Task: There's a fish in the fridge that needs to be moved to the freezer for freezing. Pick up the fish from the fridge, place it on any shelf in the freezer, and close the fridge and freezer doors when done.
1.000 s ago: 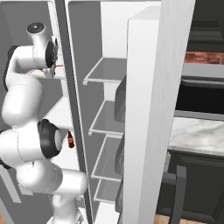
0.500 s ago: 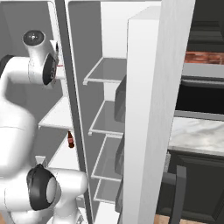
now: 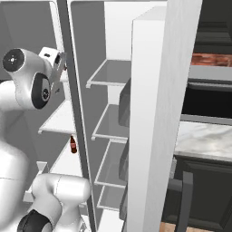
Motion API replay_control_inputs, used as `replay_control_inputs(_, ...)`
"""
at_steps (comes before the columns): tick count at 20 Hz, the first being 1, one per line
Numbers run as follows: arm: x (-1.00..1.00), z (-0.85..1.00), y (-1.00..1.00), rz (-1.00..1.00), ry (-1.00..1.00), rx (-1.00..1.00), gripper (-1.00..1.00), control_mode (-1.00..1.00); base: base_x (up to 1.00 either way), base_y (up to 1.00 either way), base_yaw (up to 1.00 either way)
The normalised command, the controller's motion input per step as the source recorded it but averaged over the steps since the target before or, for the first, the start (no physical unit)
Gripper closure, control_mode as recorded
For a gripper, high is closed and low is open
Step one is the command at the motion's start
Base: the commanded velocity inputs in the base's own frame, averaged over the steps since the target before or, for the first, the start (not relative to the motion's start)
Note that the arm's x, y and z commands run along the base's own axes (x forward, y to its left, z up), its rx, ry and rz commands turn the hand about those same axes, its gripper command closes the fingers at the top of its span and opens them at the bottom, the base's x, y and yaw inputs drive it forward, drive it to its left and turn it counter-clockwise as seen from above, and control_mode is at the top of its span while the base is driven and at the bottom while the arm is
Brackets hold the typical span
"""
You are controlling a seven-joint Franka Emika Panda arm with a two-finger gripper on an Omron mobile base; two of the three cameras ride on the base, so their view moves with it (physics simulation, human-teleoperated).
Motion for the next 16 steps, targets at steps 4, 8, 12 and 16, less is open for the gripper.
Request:
replay_control_inputs(4,-0.66,0.35,-0.39,-0.43,0.00,0.31,-1.00,-1.00,0.00,0.00,0.00)
replay_control_inputs(8,-0.59,0.16,-0.60,-0.28,0.00,0.53,-1.00,-1.00,0.00,0.00,0.00)
replay_control_inputs(12,-0.41,0.00,-0.22,-0.36,0.00,0.62,-1.00,-1.00,0.00,0.00,0.00)
replay_control_inputs(16,-0.41,-0.27,0.00,-0.46,0.00,0.59,-1.00,-1.00,0.00,0.00,0.00)
